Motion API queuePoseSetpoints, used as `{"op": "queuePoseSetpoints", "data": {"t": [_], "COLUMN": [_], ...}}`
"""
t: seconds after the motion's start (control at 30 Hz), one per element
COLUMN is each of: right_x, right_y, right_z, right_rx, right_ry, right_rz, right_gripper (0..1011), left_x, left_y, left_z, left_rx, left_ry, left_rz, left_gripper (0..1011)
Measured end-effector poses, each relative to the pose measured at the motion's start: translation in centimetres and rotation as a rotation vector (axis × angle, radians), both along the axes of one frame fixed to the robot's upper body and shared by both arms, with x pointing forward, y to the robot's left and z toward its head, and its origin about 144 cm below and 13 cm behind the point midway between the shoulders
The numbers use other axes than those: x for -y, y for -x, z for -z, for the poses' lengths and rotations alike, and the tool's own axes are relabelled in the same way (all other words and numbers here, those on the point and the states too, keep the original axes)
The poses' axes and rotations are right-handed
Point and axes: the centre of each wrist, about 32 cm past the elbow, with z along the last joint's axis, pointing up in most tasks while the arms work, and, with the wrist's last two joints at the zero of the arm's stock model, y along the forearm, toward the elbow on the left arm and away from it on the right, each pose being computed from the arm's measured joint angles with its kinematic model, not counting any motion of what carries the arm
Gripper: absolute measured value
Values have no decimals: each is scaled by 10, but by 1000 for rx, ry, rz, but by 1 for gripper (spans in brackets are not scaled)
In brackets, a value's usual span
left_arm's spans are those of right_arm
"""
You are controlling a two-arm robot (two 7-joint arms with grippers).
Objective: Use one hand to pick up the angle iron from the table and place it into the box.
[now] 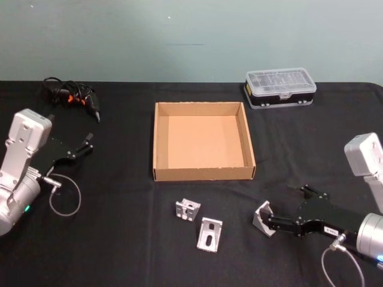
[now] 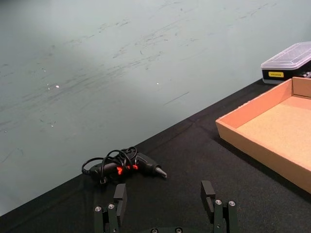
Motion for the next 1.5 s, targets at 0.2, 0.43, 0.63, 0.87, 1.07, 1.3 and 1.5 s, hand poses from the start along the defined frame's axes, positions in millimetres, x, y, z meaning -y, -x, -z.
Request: {"op": "queuePoseSetpoints", "data": {"t": [0.2, 0.43, 0.63, 0.87, 1.07, 1.3, 1.5], "right_x": [-4, -7, -10, -13, -16, -19, -21], "right_y": [0, -1, -4, -7, -11, -14, -16], "right_z": [4, 8, 12, 17, 20, 25, 27], "right_rx": [-20, -36, -45, -50, -53, -60, -60], "right_ry": [30, 48, 57, 64, 66, 65, 64], "right_rz": [-10, -16, -17, -20, -23, -28, -33], "right_gripper": [1002, 1002, 1002, 1003, 1002, 1002, 1003], "left_x": [0, 0, 0, 0, 0, 0, 0], "left_y": [0, 0, 0, 0, 0, 0, 0], "left_z": [0, 0, 0, 0, 0, 0, 0], "left_rx": [0, 0, 0, 0, 0, 0, 0], "left_ry": [0, 0, 0, 0, 0, 0, 0], "left_rz": [0, 0, 0, 0, 0, 0, 0], "left_gripper": [1000, 1000, 1000, 1000, 1000, 1000, 1000]}}
